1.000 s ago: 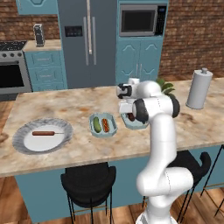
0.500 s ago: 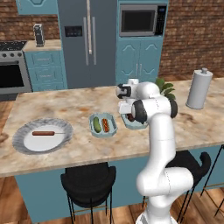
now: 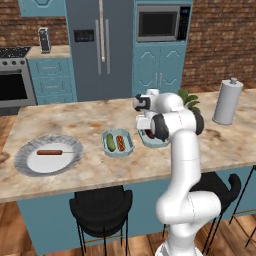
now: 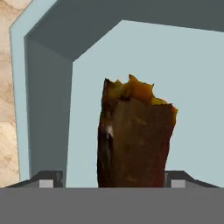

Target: Place one cooked food and one vegetable from the large plate to each tupperware container.

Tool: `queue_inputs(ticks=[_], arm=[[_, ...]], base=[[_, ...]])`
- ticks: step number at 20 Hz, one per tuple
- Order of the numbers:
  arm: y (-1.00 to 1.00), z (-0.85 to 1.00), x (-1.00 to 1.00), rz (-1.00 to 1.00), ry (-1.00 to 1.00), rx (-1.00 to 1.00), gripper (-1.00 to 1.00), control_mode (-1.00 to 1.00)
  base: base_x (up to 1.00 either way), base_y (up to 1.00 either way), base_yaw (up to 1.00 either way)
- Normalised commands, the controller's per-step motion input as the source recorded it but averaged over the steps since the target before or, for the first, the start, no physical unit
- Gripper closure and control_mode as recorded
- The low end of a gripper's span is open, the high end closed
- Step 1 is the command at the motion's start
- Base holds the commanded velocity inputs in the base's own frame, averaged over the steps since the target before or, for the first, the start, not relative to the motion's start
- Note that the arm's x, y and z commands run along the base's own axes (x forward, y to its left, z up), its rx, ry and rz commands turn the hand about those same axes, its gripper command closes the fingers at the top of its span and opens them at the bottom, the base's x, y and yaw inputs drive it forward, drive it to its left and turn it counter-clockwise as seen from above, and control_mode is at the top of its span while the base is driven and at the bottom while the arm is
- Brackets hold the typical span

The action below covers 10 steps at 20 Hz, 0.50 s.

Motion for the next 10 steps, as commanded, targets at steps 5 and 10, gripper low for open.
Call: queue_inputs(ticks=[5,10], arm=[[0.0,0.09,-0.8,0.0,-0.02,0.0,-1.0,-1.0],[0.0,0.53,-0.93,-0.01,-0.1,0.0,-1.0,-1.0]], base=[[0.0,0.0,0.0],[0.0,0.0,0.0]])
